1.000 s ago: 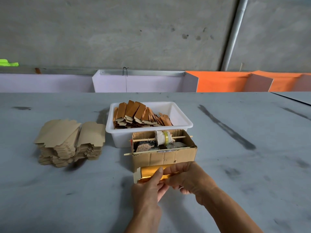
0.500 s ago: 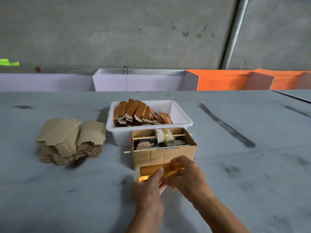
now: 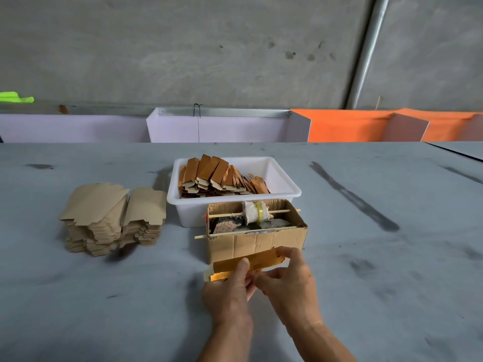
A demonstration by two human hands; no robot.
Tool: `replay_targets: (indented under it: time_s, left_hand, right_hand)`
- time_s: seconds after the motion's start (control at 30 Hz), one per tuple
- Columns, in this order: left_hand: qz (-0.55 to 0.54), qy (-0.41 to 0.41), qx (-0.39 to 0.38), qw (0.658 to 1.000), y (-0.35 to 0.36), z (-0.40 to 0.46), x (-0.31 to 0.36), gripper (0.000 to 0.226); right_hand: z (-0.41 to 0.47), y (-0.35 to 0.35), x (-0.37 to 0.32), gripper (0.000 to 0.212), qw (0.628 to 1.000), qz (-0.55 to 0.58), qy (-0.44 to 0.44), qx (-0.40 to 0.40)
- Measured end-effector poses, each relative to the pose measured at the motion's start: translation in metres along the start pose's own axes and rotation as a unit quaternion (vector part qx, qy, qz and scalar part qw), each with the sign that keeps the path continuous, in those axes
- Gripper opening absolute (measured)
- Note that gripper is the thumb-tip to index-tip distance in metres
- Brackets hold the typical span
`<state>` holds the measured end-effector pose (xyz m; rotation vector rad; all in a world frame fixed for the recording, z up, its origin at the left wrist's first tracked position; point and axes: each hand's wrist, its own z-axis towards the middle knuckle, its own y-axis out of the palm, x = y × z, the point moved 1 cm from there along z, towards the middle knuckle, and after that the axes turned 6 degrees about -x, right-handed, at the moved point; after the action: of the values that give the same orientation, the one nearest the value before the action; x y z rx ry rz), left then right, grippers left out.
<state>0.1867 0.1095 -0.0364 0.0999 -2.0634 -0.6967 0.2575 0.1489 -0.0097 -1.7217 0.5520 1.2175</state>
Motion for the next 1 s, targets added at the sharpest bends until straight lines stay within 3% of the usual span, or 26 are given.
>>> replay_targets:
  time_s: [0.17, 0.33, 0.53, 0.77, 1.0]
  left_hand:
    - [-0.01, 0.004, 0.017, 1.0, 0.001, 0.001, -0.001, 0.026]
    - [-0.037, -0.011, 0.025, 0.999, 0.002, 0.002, 0.0, 0.027]
    - [-0.051, -0.01, 0.024, 0.998, 0.002, 0.002, 0.001, 0.032]
    - [-0.031, -0.025, 0.027, 0.999, 0.002, 0.001, -0.001, 0.022]
    - [-0.025, -0.058, 0.016, 0.998, 0.003, -0.001, -0.004, 0.024]
  right_hand:
    - [-0.012, 0.01, 0.003, 0.065, 0.997, 0.03, -0.043, 0.065]
    - [-0.012, 0.018, 0.006, 0.073, 0.99, 0.109, -0.027, 0.086]
    - [-0.009, 0.017, 0.013, 0.067, 0.98, 0.187, -0.029, 0.067]
    - [-0.007, 0.016, 0.015, 0.06, 0.97, 0.225, -0.054, 0.068]
    - [-0.005, 0.013, 0.02, 0.041, 0.956, 0.285, -0.045, 0.056]
